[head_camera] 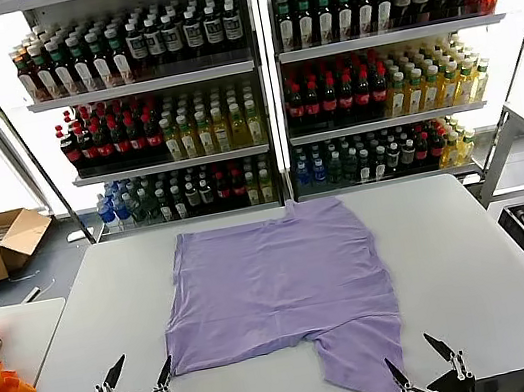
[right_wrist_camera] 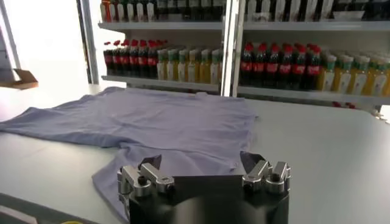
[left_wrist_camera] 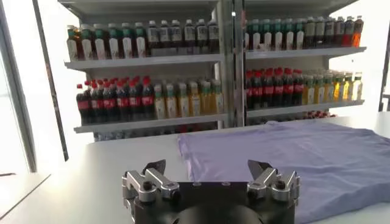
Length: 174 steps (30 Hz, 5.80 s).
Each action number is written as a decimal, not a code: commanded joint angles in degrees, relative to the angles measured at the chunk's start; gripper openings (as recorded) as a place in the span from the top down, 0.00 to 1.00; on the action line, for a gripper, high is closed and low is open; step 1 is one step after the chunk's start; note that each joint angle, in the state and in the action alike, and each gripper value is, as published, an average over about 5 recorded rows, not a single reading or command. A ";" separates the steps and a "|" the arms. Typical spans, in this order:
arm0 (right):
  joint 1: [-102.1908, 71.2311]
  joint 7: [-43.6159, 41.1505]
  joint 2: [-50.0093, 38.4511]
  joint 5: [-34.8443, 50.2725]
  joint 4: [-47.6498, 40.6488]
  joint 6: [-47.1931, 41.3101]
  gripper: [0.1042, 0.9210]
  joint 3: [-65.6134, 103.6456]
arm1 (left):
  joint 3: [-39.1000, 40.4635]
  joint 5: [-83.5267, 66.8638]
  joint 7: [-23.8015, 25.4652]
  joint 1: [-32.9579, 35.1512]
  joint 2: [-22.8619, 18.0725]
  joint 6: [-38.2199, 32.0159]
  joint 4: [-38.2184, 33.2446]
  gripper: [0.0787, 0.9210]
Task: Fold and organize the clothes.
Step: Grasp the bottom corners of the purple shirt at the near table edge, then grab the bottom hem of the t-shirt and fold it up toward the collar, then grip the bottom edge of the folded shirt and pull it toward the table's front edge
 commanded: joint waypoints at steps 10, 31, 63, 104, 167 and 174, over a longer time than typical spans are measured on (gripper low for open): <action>1.18 4.15 2.55 -3.05 -1.70 -6.34 0.12 -7.47 | 3.17 -4.54 -0.76 -2.74 3.48 4.81 2.85 0.12; 3.41 3.28 3.49 -5.01 -3.07 -8.15 0.48 -8.83 | 8.71 -9.20 -0.94 -10.14 8.24 6.66 11.97 0.38; -9.49 -4.50 -0.06 2.90 9.29 -2.10 1.00 0.10 | 7.81 -5.94 -1.49 -1.96 4.18 3.27 6.61 0.97; 27.17 2.50 -2.48 3.24 -7.67 2.71 1.00 -6.43 | 7.68 -16.83 -1.38 -15.63 17.35 12.94 5.35 0.98; 27.25 12.50 -4.51 9.01 -16.58 -10.47 0.25 -12.99 | 9.63 -11.73 -3.86 -22.71 6.09 13.46 20.19 0.25; 27.39 10.21 -4.00 10.34 -17.17 -9.42 0.50 -13.66 | 9.87 -11.73 -2.84 -22.91 7.19 13.73 21.37 0.49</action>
